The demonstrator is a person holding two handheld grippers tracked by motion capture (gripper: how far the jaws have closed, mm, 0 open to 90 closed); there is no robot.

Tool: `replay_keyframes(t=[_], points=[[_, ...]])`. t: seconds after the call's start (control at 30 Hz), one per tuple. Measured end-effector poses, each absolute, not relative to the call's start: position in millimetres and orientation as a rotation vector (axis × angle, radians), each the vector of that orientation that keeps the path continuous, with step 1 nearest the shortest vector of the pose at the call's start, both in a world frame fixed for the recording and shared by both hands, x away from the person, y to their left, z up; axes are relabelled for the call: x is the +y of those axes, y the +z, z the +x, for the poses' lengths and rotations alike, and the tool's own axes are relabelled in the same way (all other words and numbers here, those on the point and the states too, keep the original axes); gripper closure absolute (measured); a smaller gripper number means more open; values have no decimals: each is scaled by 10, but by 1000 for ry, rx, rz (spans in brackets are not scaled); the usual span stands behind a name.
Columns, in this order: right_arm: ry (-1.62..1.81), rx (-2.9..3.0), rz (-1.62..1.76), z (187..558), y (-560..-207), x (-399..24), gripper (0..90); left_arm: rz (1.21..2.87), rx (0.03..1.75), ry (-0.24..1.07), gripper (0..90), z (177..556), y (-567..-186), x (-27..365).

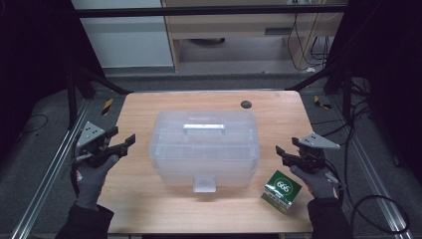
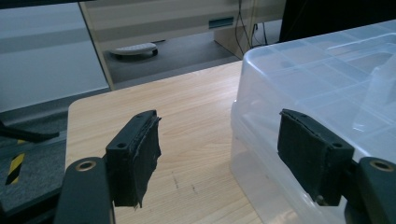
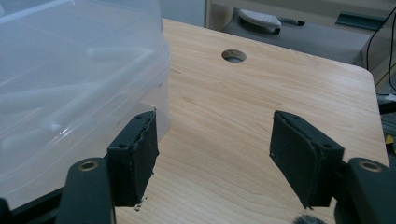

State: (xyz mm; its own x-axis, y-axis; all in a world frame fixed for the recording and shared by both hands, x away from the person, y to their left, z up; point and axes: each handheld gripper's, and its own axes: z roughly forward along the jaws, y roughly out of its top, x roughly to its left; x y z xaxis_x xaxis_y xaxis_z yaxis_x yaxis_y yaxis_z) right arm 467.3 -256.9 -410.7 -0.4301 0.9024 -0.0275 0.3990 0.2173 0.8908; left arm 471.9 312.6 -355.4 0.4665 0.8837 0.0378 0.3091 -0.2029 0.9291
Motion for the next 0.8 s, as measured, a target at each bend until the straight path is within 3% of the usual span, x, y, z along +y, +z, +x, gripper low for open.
replay_keyframes(t=[0.37,0.8], points=[[1129,1938,1227,4679,-4131,-2612,297,1843,876,760,280,4807,-3201,2966],[1063,1884,1271,4652,-4166,-2656,509,1944,726,767,288,4922,-2906,2632]])
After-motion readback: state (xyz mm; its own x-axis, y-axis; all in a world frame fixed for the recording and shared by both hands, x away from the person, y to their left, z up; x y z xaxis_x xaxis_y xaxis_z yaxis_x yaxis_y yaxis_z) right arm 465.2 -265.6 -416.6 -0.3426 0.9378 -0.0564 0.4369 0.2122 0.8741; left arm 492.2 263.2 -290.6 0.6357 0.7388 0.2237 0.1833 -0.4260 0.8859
